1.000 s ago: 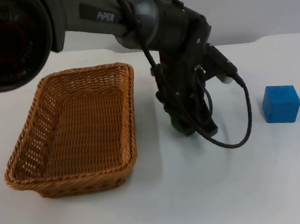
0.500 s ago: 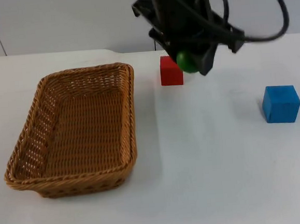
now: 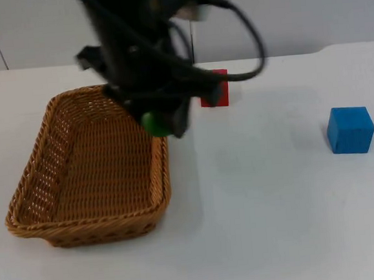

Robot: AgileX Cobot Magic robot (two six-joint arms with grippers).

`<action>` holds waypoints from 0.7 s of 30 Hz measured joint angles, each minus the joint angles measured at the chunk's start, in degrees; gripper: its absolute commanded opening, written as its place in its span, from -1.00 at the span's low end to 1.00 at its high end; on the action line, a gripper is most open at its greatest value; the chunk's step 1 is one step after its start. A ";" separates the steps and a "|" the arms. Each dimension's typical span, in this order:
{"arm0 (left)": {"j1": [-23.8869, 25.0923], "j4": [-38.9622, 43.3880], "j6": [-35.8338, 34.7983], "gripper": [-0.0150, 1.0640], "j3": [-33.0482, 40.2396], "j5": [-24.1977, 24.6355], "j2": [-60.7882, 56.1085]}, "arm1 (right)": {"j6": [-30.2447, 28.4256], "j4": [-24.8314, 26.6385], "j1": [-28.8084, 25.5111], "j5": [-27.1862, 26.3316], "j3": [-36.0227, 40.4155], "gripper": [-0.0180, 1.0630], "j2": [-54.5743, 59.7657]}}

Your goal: Place all geometric objects except the red cube into the basket.

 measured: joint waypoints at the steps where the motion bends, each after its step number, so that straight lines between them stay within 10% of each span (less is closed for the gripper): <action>1: 2.14 0.00 -0.33 -0.97 3.18 -1.74 -1.85 | 0.00 0.00 0.00 0.00 0.00 0.98 0.00; 21: 12.33 0.00 -3.64 -0.97 22.31 -25.19 -4.60 | 0.00 0.40 0.00 -0.31 0.00 0.98 0.00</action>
